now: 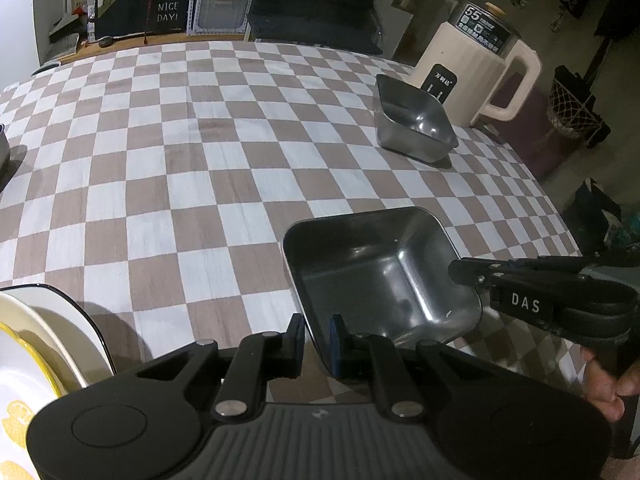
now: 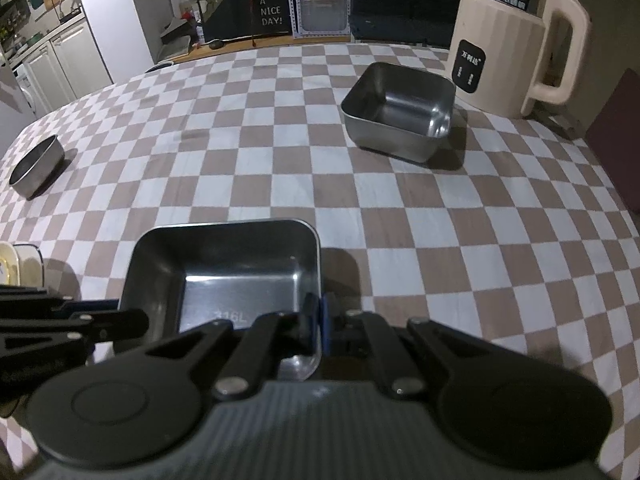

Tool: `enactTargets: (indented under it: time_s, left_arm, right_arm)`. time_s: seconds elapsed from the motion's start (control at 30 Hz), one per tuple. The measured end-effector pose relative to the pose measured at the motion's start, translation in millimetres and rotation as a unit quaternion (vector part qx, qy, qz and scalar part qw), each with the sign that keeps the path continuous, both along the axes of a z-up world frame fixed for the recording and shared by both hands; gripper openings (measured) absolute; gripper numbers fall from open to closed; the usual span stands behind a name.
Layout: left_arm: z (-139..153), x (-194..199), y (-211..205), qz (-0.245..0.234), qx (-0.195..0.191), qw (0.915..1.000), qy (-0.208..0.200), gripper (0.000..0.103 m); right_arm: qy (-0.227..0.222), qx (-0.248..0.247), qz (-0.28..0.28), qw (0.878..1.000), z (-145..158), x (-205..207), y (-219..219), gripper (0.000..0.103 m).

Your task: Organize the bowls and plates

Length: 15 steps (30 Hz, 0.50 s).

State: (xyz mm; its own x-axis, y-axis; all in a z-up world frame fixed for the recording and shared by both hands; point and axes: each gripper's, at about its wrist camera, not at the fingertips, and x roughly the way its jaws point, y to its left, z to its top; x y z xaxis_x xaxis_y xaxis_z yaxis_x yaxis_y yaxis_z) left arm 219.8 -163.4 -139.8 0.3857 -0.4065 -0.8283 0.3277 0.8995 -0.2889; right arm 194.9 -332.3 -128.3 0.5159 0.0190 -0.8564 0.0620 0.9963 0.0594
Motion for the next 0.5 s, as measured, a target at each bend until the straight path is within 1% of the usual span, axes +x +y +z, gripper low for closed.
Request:
enactTargets:
  time_s: [0.03, 0.07, 0.1, 0.13, 0.17, 0.2, 0.23, 0.27, 0.3, 0.33, 0.37, 0.43, 0.5]
  left_arm:
    - [0, 0, 1, 0.003, -0.001, 1.0000, 0.004, 0.018]
    - [0, 1, 1, 0.006, -0.001, 1.0000, 0.007, 0.019]
    - [0, 1, 2, 0.011, 0.000, 0.9999, 0.010, 0.025]
    - [0, 1, 3, 0.014, 0.003, 0.9998, 0.011, 0.034]
    - [1, 2, 4, 0.019, 0.007, 0.9998, 0.010, 0.039]
    - [3, 3, 4, 0.021, 0.009, 0.9997, 0.007, 0.050]
    - [6, 3, 4, 0.021, 0.011, 0.9997, 0.000, 0.063]
    - [9, 3, 4, 0.020, 0.009, 0.9997, -0.008, 0.069]
    - [13, 3, 5, 0.021, 0.007, 0.9996, -0.015, 0.081]
    - [17, 3, 6, 0.021, 0.002, 0.9995, -0.025, 0.088]
    - [21, 4, 6, 0.021, -0.002, 0.9993, -0.031, 0.091]
    - [30, 6, 8, 0.025, -0.011, 0.9987, -0.043, 0.102]
    - [38, 10, 9, 0.032, -0.016, 0.9976, -0.058, 0.103]
  right_arm:
    - [0.000, 0.003, -0.002, 1.000, 0, 0, -1, 0.004]
    - [0.000, 0.008, -0.005, 1.000, 0, 0, -2, 0.004]
    - [-0.001, 0.011, -0.007, 1.000, 0, 0, -3, 0.006]
    - [-0.003, 0.013, -0.009, 1.000, 1, 0, -4, 0.006]
    - [-0.007, 0.014, -0.008, 1.000, 3, -1, -4, 0.007]
    - [-0.011, 0.014, -0.008, 1.000, 6, -2, -4, 0.013]
    - [-0.016, 0.014, -0.010, 1.000, 9, -4, -4, 0.027]
    - [-0.023, 0.018, -0.015, 0.999, 14, -5, -5, 0.035]
    - [-0.033, 0.024, -0.021, 0.999, 19, -7, -7, 0.049]
    - [-0.041, 0.033, -0.026, 0.998, 24, -8, -11, 0.055]
    - [-0.049, 0.045, -0.035, 0.997, 30, -9, -15, 0.057]
    - [-0.064, 0.064, -0.058, 0.994, 40, -9, -25, 0.069]
    - [-0.082, 0.079, -0.089, 0.990, 48, -7, -36, 0.074]
